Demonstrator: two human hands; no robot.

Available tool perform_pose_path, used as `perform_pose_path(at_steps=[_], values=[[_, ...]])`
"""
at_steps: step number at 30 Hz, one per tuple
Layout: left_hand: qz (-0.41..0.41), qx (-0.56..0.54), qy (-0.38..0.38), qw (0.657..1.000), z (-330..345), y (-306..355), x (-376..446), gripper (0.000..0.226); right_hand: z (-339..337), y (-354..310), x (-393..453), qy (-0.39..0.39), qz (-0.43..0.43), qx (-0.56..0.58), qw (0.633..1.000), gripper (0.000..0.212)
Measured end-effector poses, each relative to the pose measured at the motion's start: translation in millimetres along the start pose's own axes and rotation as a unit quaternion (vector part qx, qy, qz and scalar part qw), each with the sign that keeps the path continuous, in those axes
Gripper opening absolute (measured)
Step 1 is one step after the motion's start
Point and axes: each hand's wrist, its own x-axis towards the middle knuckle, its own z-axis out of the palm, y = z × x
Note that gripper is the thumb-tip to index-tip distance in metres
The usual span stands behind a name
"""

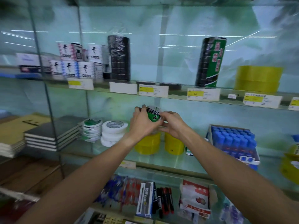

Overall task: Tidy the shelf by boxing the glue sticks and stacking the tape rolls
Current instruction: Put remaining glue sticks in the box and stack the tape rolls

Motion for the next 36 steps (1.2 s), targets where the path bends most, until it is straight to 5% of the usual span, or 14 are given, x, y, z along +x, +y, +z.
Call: perform_pose_path(at_steps=[8,19,24,36], values=[[-0.012,0.116,0.054,0.992,-40.6,-63.8,17.0,0.076,85.3,20.8,22.2,-0.047,0.04,0.025,0.998,0.026],[-0.096,0.18,0.036,0.978,-98.4,-147.6,71.4,0.048,174.9,31.2,55.8,-0.057,0.074,0.03,0.995,0.026],[-0.139,0.235,-0.02,0.962,-106.8,-178.3,94.2,0.066,205.0,38.3,63.1,-0.105,0.104,0.028,0.989,0.039],[-0.152,0.285,-0.111,0.94,-105.5,-213.1,108.2,0.061,225.0,43.2,66.9,-0.166,0.143,0.041,0.975,0.059]])
